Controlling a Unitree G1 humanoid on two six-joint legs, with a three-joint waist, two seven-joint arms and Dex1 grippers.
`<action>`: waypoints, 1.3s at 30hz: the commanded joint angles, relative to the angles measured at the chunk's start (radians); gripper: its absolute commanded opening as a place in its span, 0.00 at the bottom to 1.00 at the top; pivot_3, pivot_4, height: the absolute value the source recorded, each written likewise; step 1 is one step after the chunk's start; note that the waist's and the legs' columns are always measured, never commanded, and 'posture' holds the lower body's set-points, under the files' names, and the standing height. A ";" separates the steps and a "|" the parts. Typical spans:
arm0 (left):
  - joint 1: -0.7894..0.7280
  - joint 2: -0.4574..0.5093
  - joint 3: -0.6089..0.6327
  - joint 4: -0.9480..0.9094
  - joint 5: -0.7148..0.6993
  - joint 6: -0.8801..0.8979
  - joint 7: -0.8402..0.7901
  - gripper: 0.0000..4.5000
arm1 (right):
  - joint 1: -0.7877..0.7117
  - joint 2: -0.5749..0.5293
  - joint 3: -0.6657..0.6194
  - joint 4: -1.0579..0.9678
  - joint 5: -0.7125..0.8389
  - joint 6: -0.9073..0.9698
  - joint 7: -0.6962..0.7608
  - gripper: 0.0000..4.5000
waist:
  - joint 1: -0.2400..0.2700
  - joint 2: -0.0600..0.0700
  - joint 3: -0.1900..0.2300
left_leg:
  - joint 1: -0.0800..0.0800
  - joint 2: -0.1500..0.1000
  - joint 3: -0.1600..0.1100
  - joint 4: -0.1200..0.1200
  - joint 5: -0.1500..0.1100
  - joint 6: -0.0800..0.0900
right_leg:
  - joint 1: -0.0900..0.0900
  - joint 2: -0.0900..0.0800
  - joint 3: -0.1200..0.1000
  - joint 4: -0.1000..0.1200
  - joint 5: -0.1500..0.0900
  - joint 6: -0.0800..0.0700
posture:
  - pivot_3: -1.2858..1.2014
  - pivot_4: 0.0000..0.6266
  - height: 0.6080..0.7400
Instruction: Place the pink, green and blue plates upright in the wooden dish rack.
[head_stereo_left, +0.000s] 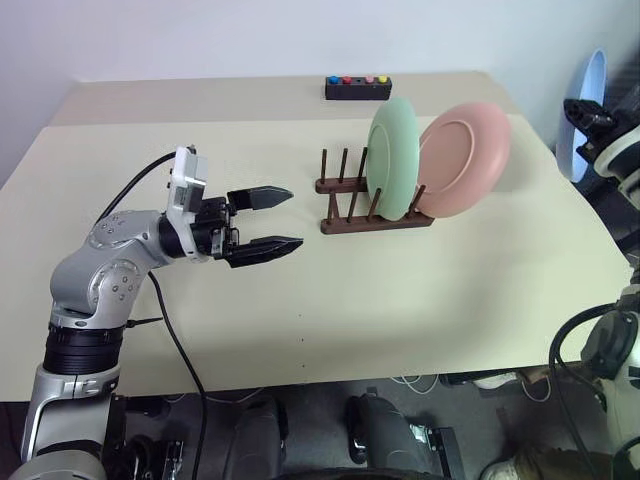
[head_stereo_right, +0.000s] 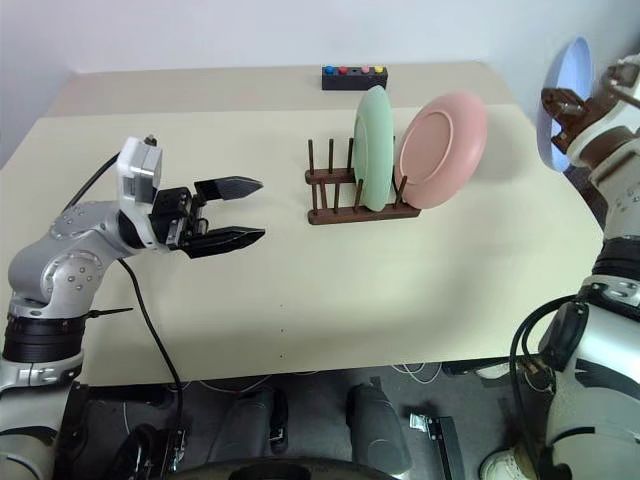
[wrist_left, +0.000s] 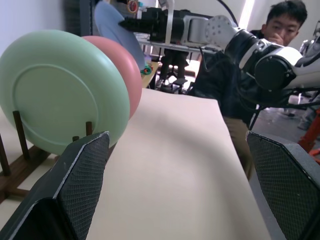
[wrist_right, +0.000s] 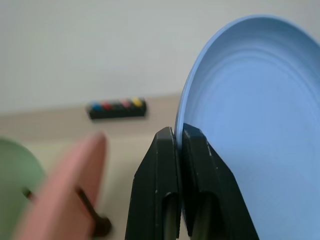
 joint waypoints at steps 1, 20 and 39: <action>-0.035 -0.019 0.028 0.028 0.041 -0.070 0.038 1.00 | -0.078 0.014 -0.084 -0.134 0.172 0.052 0.055 0.01 | 0.000 0.001 0.000 | 0.000 0.000 0.000 0.000 0.000 0.000 | 0.000 0.000 0.000 0.000 0.000 0.000 | 0.52 0.24 1.00; 0.031 -0.036 0.109 0.000 0.045 -0.117 0.165 1.00 | -0.125 0.170 -0.066 -0.437 0.580 0.265 0.026 0.01 | 0.003 0.001 0.000 | 0.000 0.000 0.000 -0.001 0.000 0.000 | -0.001 -0.001 0.000 0.001 0.000 0.000 | 0.52 0.24 1.00; 0.137 0.035 0.155 -0.068 0.013 -0.078 0.160 1.00 | -0.052 0.352 -0.007 -0.533 0.852 0.387 -0.109 0.01 | 0.001 0.001 0.000 | 0.000 0.001 0.001 -0.001 0.000 0.001 | -0.001 -0.001 0.000 0.001 0.000 0.000 | 0.52 0.24 1.00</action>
